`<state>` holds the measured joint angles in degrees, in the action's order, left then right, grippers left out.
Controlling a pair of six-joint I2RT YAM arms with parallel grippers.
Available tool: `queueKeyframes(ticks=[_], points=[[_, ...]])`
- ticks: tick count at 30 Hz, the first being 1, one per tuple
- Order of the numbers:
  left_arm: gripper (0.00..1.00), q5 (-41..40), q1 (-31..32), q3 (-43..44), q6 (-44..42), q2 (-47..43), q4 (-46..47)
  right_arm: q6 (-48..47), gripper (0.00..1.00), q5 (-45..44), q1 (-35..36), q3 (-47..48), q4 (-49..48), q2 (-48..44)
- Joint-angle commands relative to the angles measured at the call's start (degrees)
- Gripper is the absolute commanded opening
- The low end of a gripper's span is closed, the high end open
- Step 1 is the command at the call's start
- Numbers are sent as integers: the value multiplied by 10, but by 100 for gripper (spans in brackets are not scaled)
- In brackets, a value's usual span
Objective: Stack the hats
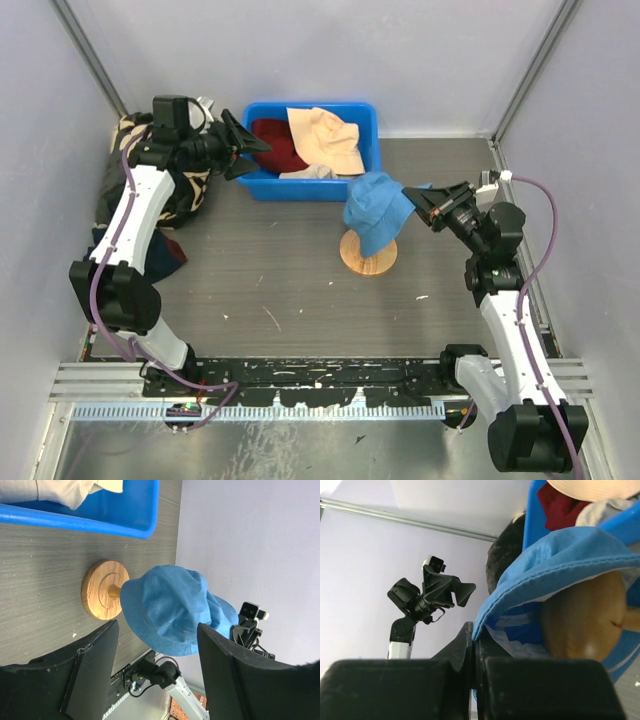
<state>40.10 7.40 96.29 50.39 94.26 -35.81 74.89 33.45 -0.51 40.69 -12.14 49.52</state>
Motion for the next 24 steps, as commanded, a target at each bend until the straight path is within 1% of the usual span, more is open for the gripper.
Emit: queueKeyframes(ticks=[1,8,13,15,16,18,20,22,24], points=[[71,14,12,3,-5,8,18,-18,1,32,-16,-20,21,-32],[70,11,19,0,-7,16,21,-30,1,51,-50,-123,56,-95],[70,12,24,-1,-9,21,21,-44,1,81,-93,-171,60,-98],[70,12,25,-1,-10,22,21,-47,1,78,-104,-188,53,-95],[70,13,25,-1,-11,23,21,-43,3,75,-106,-198,41,-93],[70,14,26,-1,-11,24,23,-32,10,71,-110,-218,15,-86],[69,16,27,0,-12,27,23,-35,23,64,-113,-228,-1,-74],[69,18,27,1,-12,29,23,-49,42,57,-113,-228,-3,-56],[69,20,27,2,-14,31,23,-60,50,48,-113,-228,-3,-39]])
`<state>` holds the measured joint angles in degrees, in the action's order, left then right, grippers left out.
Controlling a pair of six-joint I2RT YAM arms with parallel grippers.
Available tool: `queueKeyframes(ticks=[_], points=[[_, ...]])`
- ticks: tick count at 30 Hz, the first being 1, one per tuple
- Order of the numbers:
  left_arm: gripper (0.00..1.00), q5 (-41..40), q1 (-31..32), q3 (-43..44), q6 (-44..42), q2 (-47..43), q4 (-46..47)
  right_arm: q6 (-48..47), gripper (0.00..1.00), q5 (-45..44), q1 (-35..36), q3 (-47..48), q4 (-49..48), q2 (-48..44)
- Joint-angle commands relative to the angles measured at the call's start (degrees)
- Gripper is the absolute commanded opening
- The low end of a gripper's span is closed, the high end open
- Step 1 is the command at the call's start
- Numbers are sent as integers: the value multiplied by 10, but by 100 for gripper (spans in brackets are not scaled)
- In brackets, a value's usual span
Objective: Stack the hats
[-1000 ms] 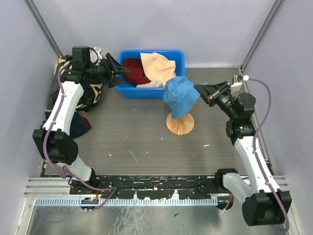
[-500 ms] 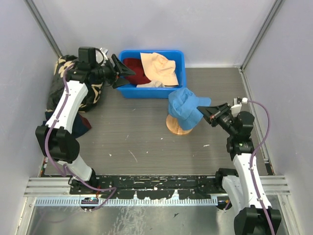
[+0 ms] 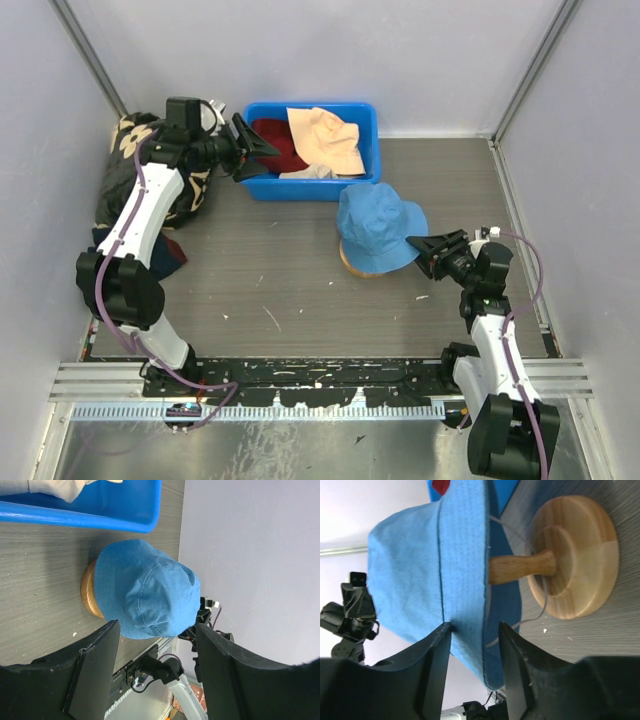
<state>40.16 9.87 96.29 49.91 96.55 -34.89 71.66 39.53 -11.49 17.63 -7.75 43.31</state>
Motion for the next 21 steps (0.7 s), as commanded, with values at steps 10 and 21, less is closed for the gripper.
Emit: queueKeyframes(ticks=[10,21], points=[[68,31,3,-13,-13,9,24,-80,37,-27,-2,31,-112,141],[68,37,2,-11,-27,13,12,-118,48,-41,-2,49,-76,159]])
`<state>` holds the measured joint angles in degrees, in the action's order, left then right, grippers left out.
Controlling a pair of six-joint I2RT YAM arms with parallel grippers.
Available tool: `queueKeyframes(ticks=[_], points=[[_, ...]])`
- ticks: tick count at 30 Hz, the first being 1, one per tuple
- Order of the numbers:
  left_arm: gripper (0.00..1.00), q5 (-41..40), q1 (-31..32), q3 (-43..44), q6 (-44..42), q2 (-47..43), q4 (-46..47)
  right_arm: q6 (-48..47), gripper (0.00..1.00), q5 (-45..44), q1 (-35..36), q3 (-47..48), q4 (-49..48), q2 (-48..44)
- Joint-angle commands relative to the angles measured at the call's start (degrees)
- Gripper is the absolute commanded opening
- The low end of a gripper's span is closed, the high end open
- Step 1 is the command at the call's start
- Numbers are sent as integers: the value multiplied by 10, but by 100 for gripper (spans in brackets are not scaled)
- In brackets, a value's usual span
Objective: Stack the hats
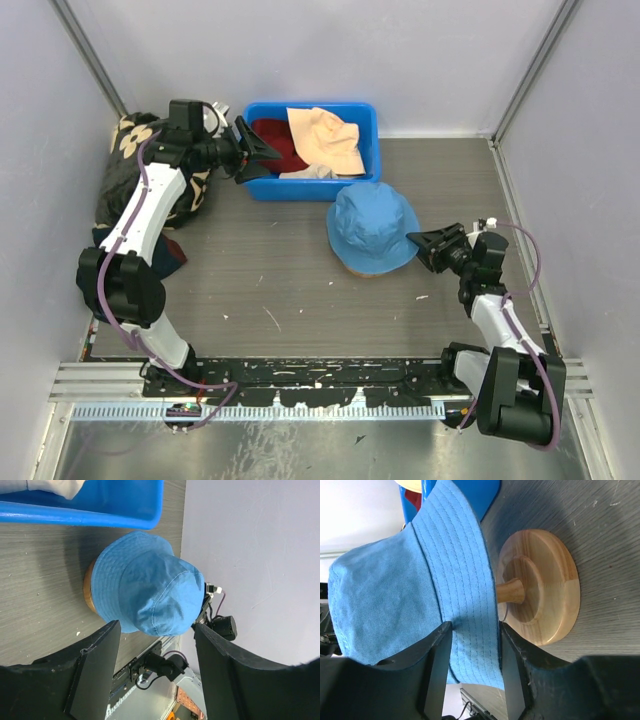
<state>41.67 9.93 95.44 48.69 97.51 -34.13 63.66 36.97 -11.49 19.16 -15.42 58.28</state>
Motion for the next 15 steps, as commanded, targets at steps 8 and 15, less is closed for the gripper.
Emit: queueKeyframes(ticks=[8,15], points=[[68,20,1,2,-19,6,-2,-76,48,-24,-2,55,14,71],[68,15,2,13,-21,9,-6,-110,60,-29,-10,77,47,66]])
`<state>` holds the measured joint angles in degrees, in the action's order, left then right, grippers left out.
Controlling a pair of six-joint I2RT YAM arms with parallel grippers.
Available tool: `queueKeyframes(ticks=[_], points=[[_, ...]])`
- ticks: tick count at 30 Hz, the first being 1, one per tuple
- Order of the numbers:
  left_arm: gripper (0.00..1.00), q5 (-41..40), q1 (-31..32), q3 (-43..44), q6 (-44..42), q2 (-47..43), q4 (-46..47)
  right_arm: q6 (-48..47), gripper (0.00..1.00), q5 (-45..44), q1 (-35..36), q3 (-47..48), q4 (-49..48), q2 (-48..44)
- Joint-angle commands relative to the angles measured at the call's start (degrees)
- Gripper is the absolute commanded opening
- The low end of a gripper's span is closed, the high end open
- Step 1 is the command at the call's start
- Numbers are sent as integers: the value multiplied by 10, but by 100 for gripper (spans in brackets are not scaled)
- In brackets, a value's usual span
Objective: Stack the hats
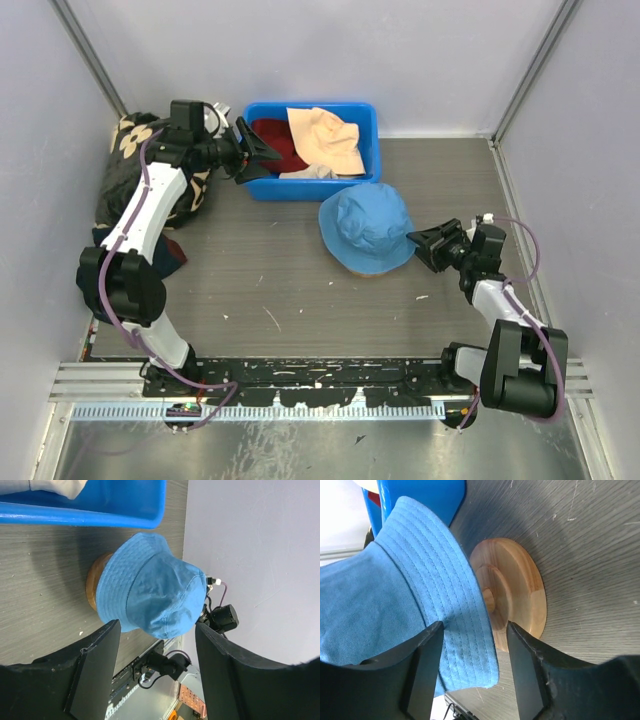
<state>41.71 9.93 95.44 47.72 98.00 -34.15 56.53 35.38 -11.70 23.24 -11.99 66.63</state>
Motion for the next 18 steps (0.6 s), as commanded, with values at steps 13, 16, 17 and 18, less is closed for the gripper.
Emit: queueKeyframes(ticks=[13,16,17,18], points=[[71,-98,-4,100,-76,94,-75,-235,84,-107,-27,231,277,62],[68,-132,-8,146,-85,140,-81,-259,84,-130,-34,251,296,79],[67,-147,-8,169,-90,158,-87,-261,84,-132,-36,257,297,83],[66,-166,-8,201,-96,181,-100,-261,84,-132,-40,263,297,85]])
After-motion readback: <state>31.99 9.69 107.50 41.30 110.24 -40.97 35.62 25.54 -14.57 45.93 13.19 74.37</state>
